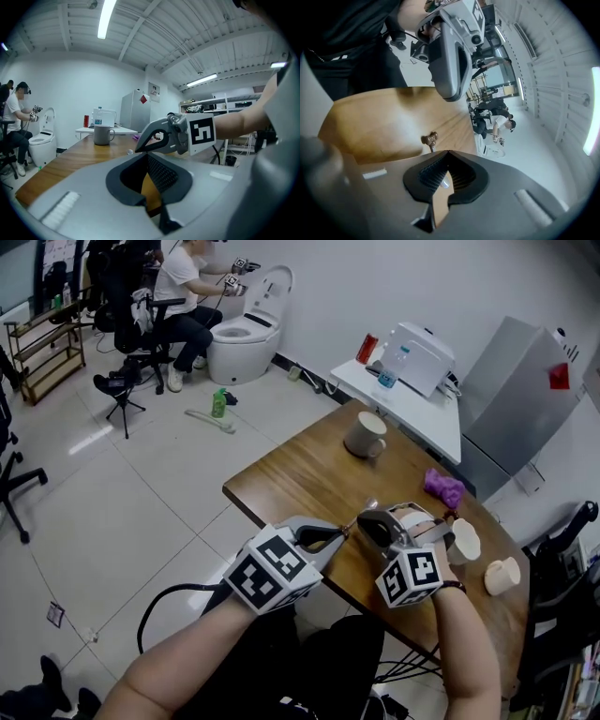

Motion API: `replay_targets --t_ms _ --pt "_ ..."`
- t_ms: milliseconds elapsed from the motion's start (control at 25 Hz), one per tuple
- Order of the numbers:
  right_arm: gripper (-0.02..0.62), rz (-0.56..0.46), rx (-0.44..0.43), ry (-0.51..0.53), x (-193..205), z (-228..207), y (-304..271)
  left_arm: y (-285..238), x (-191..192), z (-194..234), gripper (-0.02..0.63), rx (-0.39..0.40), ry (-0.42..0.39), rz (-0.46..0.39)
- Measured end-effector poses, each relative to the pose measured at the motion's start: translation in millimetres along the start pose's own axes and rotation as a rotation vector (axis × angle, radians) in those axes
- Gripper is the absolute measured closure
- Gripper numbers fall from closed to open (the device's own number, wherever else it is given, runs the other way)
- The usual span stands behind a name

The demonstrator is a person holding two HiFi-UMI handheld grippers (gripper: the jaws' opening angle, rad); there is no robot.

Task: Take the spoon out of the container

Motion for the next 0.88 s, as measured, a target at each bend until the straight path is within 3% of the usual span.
replay_targets --t_ms 360,560,680,880 --pt "0.592 0.043 -0.126 0.104 -3.6 11.4 -5.5 12.0 1.4 -1.8 0.594 -0.017 0.001 -0.002" --pt "0.586 0.06 -0.14 0.114 -5.4 12.5 -5.7 18.0 4.3 -3.5 0.594 -0.023 0.007 0.0" --pt "0.586 0.036 -0.118 0.04 -6.1 9.7 -1.0 20.0 3.8 -3.8 0.594 -0.026 0.008 -0.003" --pt "0.588 -0.031 -0.062 -0.205 -7.3 6.5 12.9 21.3 5.9 -6.5 0.594 -0.019 0.01 -0.002"
Point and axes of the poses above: the fingertips, and each gripper's own axes: y backward along the fingers, z to its left, x out of its underside, the point moved 7 cm from there along y, backward along the fingers, and after that the axes turned 15 degrees about -y, right-handed, at the moved point
